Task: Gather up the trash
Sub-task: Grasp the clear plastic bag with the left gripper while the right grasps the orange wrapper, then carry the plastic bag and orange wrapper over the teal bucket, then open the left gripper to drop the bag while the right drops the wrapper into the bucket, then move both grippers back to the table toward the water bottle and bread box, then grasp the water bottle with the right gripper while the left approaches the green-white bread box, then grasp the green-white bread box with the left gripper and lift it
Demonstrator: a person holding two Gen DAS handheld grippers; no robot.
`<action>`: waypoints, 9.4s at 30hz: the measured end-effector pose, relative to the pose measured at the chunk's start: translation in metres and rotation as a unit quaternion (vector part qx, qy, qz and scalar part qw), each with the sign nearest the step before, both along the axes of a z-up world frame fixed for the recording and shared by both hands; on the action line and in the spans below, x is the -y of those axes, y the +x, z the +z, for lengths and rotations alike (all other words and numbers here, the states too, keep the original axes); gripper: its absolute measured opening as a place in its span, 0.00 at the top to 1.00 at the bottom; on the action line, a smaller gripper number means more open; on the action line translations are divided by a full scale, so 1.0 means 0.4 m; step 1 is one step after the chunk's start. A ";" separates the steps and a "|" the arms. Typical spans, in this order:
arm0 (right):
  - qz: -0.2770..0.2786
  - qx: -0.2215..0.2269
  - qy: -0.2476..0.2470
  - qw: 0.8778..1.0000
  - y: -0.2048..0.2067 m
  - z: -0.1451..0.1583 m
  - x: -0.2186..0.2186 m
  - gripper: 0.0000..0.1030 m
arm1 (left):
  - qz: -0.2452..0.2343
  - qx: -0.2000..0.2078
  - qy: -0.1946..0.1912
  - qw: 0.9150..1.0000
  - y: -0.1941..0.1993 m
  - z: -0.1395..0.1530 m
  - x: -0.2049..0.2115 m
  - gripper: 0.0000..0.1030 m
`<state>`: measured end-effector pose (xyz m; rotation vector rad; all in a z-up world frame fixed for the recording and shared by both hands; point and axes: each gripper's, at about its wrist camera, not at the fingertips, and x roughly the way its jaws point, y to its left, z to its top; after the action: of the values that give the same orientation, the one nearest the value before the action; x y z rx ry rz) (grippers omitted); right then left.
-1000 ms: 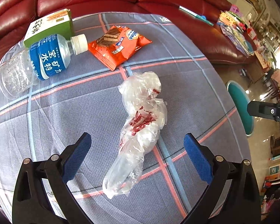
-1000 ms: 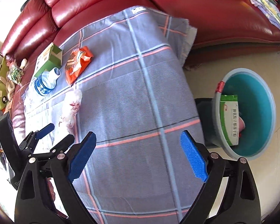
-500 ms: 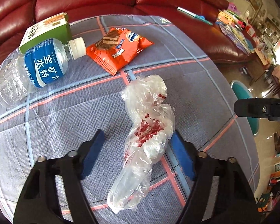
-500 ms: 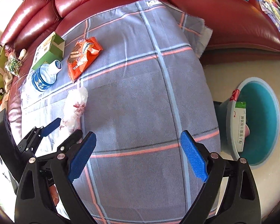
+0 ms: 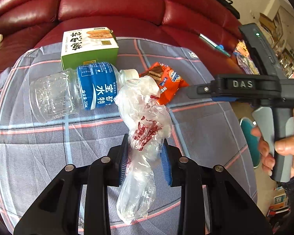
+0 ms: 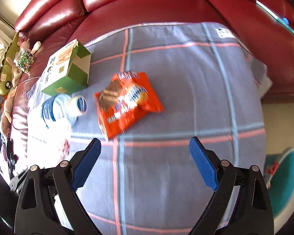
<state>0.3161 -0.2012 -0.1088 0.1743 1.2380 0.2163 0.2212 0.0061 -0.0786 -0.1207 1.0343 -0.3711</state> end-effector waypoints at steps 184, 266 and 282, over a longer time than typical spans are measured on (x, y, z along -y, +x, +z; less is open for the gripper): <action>-0.101 -0.057 0.054 0.992 -0.126 0.083 -0.225 0.11 | 0.067 -0.008 0.086 0.994 0.036 0.008 -0.334 0.04; -0.039 0.004 0.106 0.994 0.028 -0.004 0.041 0.36 | 0.133 0.022 0.153 0.979 0.236 0.015 -0.076 0.33; -0.022 0.008 0.099 0.995 -0.001 -0.002 0.019 0.36 | 0.244 0.021 0.114 0.963 0.235 -0.015 -0.043 0.33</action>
<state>0.3157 -0.2090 -0.1097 0.3704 1.1954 0.3016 0.3152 0.0234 -0.0847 -0.1549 0.9603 0.1933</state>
